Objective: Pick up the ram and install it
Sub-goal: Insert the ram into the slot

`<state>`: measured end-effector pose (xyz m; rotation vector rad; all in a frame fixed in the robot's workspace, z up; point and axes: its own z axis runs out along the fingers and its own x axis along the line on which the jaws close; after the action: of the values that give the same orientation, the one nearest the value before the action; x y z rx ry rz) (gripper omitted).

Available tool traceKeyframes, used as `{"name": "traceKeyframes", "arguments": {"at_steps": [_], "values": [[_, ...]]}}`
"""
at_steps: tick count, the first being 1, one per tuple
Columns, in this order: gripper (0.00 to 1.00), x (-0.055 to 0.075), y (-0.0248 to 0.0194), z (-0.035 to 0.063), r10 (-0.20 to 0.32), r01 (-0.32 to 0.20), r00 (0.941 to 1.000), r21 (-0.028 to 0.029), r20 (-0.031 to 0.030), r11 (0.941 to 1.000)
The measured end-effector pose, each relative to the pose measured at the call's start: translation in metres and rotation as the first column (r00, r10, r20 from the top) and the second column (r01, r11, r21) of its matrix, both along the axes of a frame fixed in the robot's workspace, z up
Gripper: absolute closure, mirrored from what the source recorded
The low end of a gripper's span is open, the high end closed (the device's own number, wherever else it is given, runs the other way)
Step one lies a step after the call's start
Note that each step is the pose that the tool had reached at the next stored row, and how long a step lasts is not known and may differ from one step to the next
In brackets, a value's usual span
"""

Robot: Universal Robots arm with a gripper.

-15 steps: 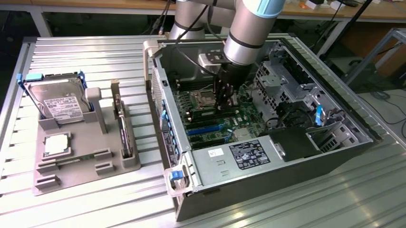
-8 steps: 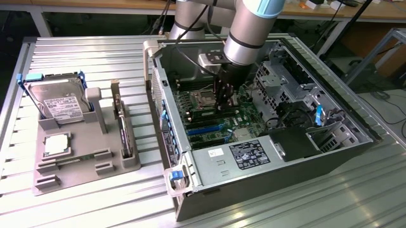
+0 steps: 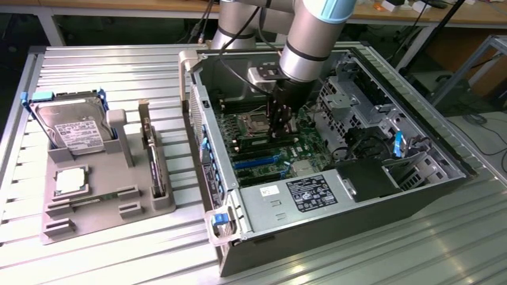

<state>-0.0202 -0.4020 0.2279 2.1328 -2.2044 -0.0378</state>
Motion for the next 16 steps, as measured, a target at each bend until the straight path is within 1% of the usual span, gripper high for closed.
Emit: {"name": "traceKeyframes", "arguments": {"at_steps": [5,16], "values": [[0.86,0.0,0.0,-0.002,0.0,0.0,1.0,0.0002,0.0001,1.0],[0.86,0.0005,0.0,-0.0021,-0.005,0.005,1.0,0.0002,0.0001,1.0]]}}
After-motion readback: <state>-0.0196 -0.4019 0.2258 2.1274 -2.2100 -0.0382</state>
